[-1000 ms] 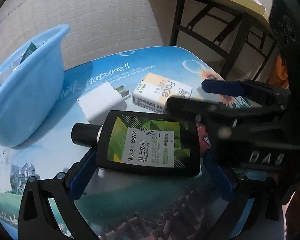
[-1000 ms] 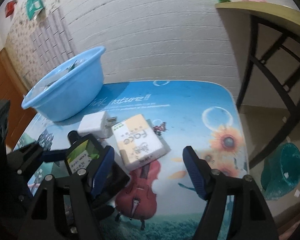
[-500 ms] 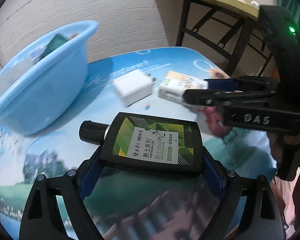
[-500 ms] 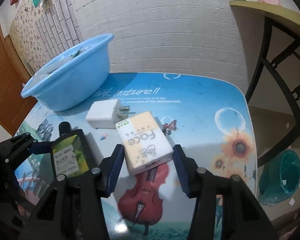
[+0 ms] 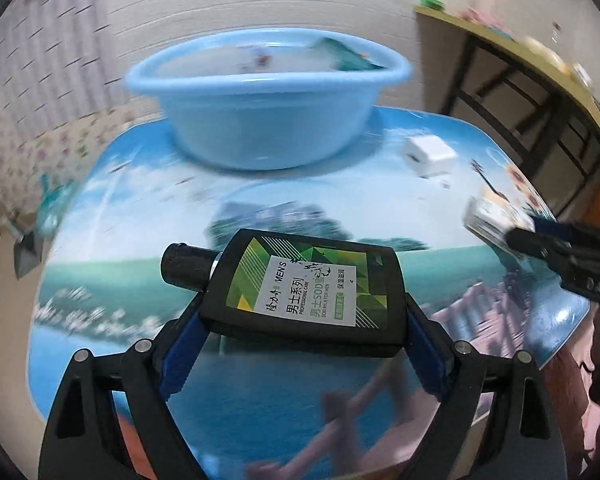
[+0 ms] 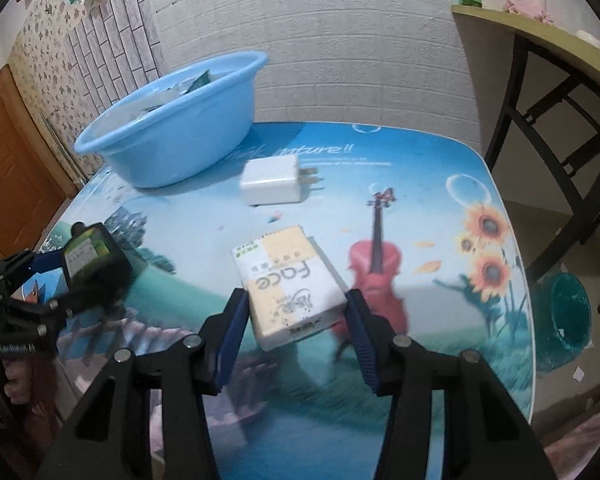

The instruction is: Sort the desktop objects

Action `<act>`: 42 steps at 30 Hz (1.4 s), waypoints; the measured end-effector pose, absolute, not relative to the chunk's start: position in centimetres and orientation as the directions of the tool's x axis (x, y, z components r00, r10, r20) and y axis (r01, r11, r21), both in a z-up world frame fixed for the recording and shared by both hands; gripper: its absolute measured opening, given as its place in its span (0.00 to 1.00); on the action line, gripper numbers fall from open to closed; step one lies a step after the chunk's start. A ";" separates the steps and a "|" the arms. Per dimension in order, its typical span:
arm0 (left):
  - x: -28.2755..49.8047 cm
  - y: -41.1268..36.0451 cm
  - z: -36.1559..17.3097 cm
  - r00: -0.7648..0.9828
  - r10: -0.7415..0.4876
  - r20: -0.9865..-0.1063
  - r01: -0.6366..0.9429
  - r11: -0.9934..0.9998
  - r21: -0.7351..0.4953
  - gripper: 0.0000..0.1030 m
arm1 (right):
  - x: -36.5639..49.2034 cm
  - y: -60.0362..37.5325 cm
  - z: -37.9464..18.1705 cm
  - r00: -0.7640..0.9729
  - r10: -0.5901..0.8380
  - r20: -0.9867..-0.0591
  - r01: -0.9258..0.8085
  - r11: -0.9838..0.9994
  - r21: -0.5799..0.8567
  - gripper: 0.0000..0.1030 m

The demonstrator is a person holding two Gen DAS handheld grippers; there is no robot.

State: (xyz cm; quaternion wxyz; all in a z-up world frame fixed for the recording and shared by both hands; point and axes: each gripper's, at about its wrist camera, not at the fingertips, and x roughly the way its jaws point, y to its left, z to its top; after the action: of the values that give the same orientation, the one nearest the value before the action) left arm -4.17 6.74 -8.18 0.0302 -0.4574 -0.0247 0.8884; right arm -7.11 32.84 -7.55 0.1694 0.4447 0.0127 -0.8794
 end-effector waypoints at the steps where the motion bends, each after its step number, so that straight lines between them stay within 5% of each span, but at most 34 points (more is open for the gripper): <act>1: -3.8 6.1 -8.1 -0.584 0.072 -0.808 -0.019 -0.997 -0.075 0.87 | -6.7 32.4 -7.4 -0.548 -0.283 -0.787 0.308 -0.943 0.125 0.47; 20: 0.1 1.5 -9.7 -0.630 -0.004 -0.777 0.079 -0.995 -0.060 0.87 | -3.1 28.0 -8.1 -0.533 -0.221 -0.817 0.307 -0.950 0.056 0.49; 33: -0.2 2.4 -10.1 -0.622 -0.021 -0.783 0.059 -0.998 -0.019 1.00 | -3.7 27.5 -8.7 -0.546 -0.242 -0.802 0.324 -0.944 0.065 0.52; 39: -0.4 2.4 -10.1 -0.623 -0.023 -0.782 0.061 -0.998 -0.020 1.00 | -3.3 27.1 -9.2 -0.580 -0.247 -0.776 0.343 -0.938 0.042 0.70; 42: -0.4 2.5 -10.2 -0.624 -0.024 -0.781 0.061 -0.998 -0.019 1.00 | -2.8 26.7 -9.6 -0.607 -0.246 -0.756 0.350 -0.936 0.023 0.87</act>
State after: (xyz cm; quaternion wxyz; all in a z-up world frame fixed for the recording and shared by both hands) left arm -0.40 2.48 -10.15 -0.0236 -0.4332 -0.0217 0.9007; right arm -2.76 26.73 -9.65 0.1667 0.4108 0.0638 -0.8941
